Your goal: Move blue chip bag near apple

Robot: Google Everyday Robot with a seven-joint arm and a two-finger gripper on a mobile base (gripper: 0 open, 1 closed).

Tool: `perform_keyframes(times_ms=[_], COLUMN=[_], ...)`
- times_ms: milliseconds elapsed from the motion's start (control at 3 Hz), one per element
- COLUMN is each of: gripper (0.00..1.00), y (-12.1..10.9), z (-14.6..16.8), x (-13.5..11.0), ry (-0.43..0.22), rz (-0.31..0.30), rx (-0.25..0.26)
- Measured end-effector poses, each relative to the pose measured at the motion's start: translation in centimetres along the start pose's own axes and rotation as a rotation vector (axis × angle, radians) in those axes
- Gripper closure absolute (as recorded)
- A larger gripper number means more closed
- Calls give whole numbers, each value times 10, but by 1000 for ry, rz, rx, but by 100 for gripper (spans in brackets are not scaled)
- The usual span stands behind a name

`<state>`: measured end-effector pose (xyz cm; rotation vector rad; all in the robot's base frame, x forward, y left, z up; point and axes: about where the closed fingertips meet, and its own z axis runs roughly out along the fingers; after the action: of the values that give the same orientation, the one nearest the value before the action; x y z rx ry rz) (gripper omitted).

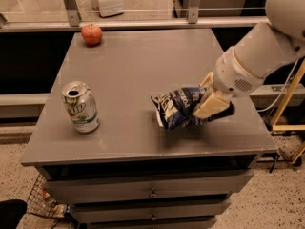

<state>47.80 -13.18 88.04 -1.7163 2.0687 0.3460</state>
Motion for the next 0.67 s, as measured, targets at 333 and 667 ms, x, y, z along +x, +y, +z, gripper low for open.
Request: perform_keyframes(times_ms=[333,667], gripper=[100,100], y=[-34,-80], z=[-26,-34], x=[-30,-55], ry=[106,172], rz=[-31,-80], rx=[48,71])
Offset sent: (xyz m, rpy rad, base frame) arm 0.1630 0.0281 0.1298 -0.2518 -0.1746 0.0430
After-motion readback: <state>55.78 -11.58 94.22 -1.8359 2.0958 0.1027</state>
